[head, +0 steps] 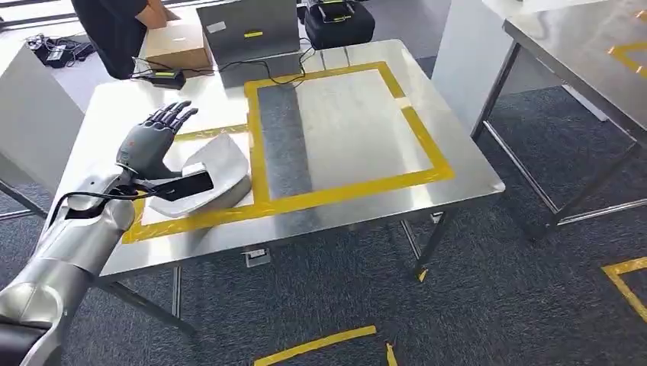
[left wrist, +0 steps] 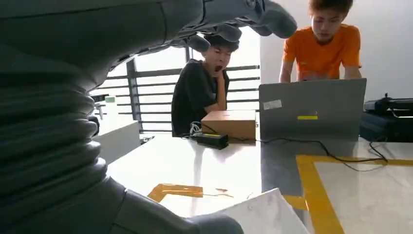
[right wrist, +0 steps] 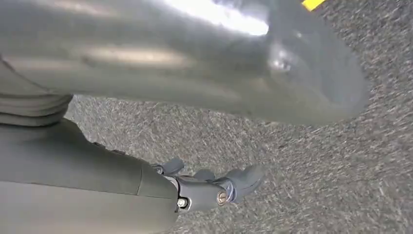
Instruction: Take the parts from the cabinet and place them on the table.
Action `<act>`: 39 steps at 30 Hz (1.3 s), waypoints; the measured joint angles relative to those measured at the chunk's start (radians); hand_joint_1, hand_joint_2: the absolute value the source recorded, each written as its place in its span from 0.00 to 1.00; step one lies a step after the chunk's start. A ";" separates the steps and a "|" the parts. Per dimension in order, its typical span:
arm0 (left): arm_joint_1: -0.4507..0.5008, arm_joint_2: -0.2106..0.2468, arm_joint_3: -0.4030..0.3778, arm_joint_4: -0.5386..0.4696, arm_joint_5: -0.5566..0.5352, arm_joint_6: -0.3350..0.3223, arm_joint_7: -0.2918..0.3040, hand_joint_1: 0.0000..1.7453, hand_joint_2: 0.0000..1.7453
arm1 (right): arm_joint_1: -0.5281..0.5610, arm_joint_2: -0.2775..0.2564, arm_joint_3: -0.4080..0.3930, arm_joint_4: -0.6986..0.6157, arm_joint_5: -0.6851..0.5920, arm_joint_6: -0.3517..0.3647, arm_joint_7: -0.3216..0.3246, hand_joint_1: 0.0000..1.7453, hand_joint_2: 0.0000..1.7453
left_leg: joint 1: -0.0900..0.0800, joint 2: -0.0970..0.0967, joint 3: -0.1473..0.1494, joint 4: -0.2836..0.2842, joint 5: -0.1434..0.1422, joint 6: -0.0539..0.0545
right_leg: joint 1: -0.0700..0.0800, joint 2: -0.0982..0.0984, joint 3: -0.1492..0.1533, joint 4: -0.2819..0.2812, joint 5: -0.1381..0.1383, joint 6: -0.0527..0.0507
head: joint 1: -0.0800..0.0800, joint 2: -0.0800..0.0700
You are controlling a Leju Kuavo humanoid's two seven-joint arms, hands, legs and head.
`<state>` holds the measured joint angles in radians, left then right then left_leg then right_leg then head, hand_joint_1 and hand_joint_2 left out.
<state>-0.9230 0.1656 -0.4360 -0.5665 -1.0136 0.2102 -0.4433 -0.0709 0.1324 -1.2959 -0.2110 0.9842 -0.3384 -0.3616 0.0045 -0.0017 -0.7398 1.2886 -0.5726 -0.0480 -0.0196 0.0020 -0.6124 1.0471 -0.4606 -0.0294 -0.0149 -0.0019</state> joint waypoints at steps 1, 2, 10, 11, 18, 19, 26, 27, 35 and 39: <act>0.003 -0.001 -0.001 0.002 0.000 0.002 0.000 0.00 1.00 | 0.000 0.000 0.000 0.000 0.000 0.000 0.000 0.00 0.00 | 0.000 0.000 -0.015 0.048 -0.018 -0.001 | 0.000 0.000 -0.007 0.001 0.005 0.001 | -0.001 0.000; 0.004 -0.002 -0.002 0.004 -0.001 0.003 0.000 0.00 1.00 | 0.001 0.000 0.000 0.000 0.000 0.000 0.001 0.00 0.00 | 0.000 0.000 -0.007 0.050 -0.014 0.000 | 0.000 0.000 -0.012 0.001 0.009 0.002 | 0.000 0.000; -0.007 -0.010 -0.006 0.003 -0.005 0.020 0.010 0.00 1.00 | -0.002 0.005 0.000 0.000 0.004 0.000 -0.001 0.00 0.00 | -0.015 -0.002 0.178 -0.256 0.088 0.042 | -0.002 0.000 -0.025 -0.009 0.042 0.042 | 0.000 0.000; -0.007 -0.011 -0.006 0.003 -0.005 0.022 0.010 0.00 1.00 | -0.001 0.006 0.000 0.000 0.005 0.000 -0.002 0.00 0.00 | -0.006 0.000 0.178 -0.270 0.101 0.053 | 0.003 0.001 -0.027 -0.009 0.045 0.049 | 0.000 0.000; 0.012 -0.005 -0.006 0.002 -0.005 0.034 -0.001 0.00 1.00 | 0.002 0.007 0.000 0.000 0.007 0.002 -0.015 0.00 0.00 | -0.006 0.005 0.129 -0.267 0.138 0.073 | 0.001 0.002 -0.131 0.293 -0.142 0.062 | 0.006 0.000; 0.015 -0.005 -0.006 0.003 -0.014 0.035 0.000 0.00 1.00 | 0.002 0.007 0.000 0.000 0.002 0.002 -0.016 0.00 0.00 | -0.005 0.005 0.120 -0.263 0.142 0.071 | 0.001 0.001 -0.104 0.261 -0.121 0.062 | 0.006 0.000; -0.011 -0.031 -0.011 0.026 -0.037 0.035 0.008 0.00 1.00 | -0.008 0.008 -0.001 0.000 -0.018 -0.005 -0.013 0.00 0.00 | -0.007 0.000 0.090 -0.248 0.169 0.034 | 0.008 0.003 0.040 0.009 -0.044 0.030 | 0.005 0.000; -0.013 -0.034 -0.012 0.029 -0.038 0.035 0.009 0.00 1.00 | -0.009 0.008 -0.001 0.000 -0.019 -0.004 -0.013 0.00 0.00 | -0.007 0.000 0.088 -0.248 0.172 0.027 | 0.004 0.002 0.038 0.001 -0.035 0.019 | 0.005 0.000; -0.022 -0.052 -0.017 0.059 -0.033 0.044 -0.006 0.00 1.00 | -0.011 0.009 -0.011 0.000 -0.031 0.040 -0.034 0.00 0.00 | 0.003 0.000 0.008 0.037 -0.006 0.002 | 0.002 0.001 -0.018 -0.001 0.014 0.005 | 0.000 0.000; -0.032 -0.072 -0.018 0.069 -0.031 0.052 0.000 0.00 1.00 | -0.014 0.008 -0.011 0.000 -0.031 0.071 -0.041 0.00 0.00 | -0.001 0.000 0.208 -0.255 0.050 0.022 | 0.002 0.000 -0.034 -0.003 0.035 0.021 | 0.000 0.000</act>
<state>-0.9547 0.0938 -0.4543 -0.4971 -1.0445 0.2620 -0.4429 -0.0852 0.1400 -1.3073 -0.2110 0.9533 -0.2678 -0.4025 0.0031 -0.0016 -0.5319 1.0333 -0.5224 -0.0260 -0.0178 0.0024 -0.6462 1.0446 -0.4256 -0.0080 -0.0145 -0.0019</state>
